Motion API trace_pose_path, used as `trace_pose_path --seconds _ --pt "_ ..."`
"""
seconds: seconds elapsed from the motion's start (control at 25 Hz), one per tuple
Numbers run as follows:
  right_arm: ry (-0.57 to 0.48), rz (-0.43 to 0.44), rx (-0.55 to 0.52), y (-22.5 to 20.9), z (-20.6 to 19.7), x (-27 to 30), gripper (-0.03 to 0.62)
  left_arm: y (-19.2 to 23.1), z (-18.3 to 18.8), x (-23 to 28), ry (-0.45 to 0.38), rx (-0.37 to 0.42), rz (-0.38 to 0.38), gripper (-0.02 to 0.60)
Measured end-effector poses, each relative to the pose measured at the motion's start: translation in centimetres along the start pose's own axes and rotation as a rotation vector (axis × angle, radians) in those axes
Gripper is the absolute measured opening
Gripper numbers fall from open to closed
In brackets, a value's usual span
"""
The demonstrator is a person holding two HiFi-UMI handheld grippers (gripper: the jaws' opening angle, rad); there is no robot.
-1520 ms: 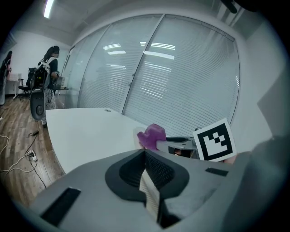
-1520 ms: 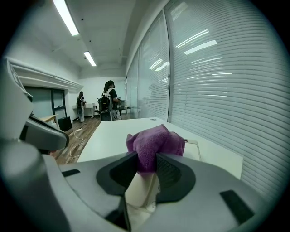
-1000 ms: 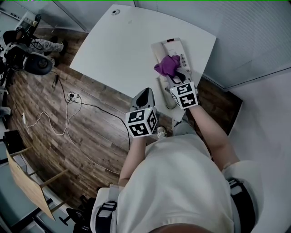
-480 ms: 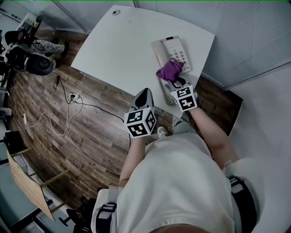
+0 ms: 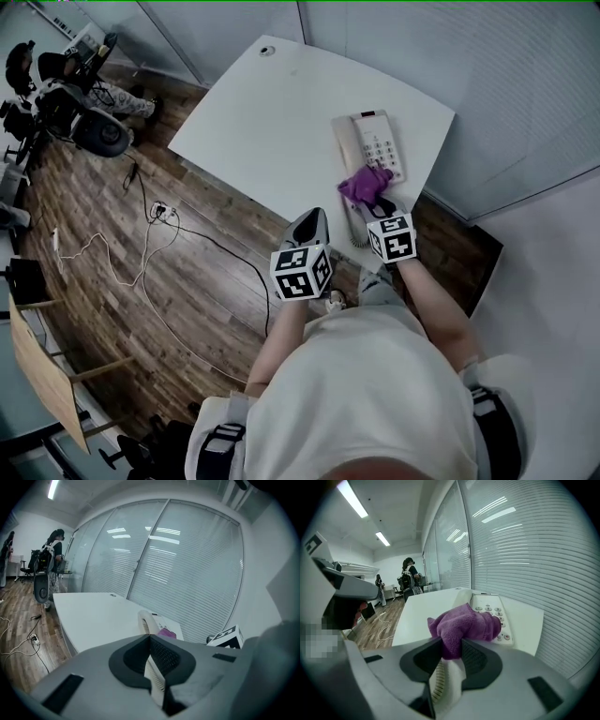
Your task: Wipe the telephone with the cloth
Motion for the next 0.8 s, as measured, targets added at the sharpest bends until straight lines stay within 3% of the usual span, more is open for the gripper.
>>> trace_pose_path --seconds 0.8 --pt "-0.238 0.007 -0.002 -3.3 9.6 -4.6 0.127 -1.4 3.9 7.3 -0.016 -0.01 0.009 0.021"
Point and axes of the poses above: the fingertips, and each gripper's own axes: x forward along the fingers, y to its left, z out of its top, the point moved 2 cm from there along -x, backward along the fingers, and after that the axes turned 3 degrees about z, right-handed, at the moved point
